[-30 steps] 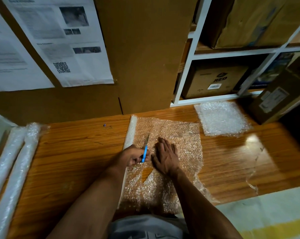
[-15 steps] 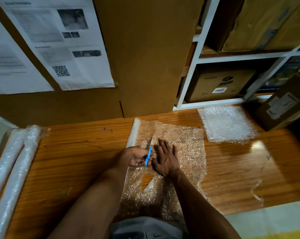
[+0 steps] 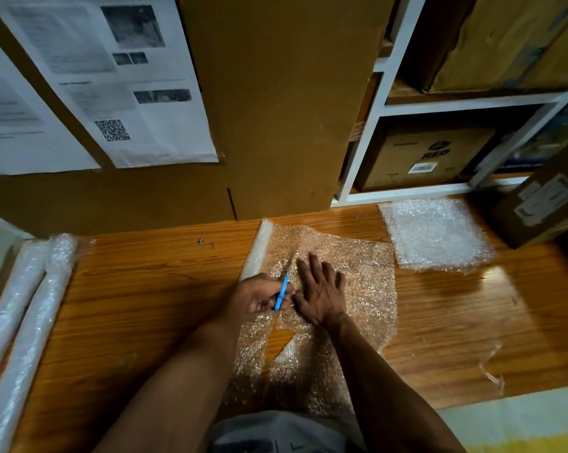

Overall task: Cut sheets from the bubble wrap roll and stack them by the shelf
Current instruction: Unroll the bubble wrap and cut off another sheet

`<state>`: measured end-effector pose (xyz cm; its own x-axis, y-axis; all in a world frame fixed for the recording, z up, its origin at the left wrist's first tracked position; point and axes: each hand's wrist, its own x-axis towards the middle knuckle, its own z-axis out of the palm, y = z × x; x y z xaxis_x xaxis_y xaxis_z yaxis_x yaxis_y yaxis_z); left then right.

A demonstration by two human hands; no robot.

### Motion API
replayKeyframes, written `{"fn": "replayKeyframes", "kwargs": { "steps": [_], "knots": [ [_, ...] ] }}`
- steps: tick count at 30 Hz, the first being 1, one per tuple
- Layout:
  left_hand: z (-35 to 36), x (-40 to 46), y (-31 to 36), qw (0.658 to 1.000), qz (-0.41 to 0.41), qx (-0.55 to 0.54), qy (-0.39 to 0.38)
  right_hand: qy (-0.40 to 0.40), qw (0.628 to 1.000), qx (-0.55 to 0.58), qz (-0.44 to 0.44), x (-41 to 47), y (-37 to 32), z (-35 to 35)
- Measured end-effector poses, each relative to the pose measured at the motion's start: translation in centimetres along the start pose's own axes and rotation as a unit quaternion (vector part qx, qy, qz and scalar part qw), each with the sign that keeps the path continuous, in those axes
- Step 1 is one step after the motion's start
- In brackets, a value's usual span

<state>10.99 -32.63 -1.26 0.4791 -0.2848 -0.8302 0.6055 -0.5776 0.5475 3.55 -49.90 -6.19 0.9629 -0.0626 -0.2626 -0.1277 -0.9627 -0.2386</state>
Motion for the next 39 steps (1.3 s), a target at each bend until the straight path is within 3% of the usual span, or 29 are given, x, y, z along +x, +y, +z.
{"fn": "replayKeyframes", "kwargs": {
  "steps": [4,16,30,39],
  "knots": [
    [0.0,-0.1,0.3,1.0,-0.005,0.015,-0.02,0.002,1.0,-0.014,-0.001,0.4,0.0,-0.4],
    [0.6,-1.7,1.2,0.998,0.037,-0.016,0.045,0.001,1.0,0.002,0.019,-0.2,0.1,-0.8],
    [-0.3,-0.6,2.2,0.992,-0.05,-0.005,-0.117,0.009,0.999,0.012,0.039,0.0,0.4,-0.4],
    [0.1,0.5,3.2,0.999,-0.007,0.026,-0.042,0.013,0.999,0.023,0.037,0.2,0.7,0.2]
  ]
}}
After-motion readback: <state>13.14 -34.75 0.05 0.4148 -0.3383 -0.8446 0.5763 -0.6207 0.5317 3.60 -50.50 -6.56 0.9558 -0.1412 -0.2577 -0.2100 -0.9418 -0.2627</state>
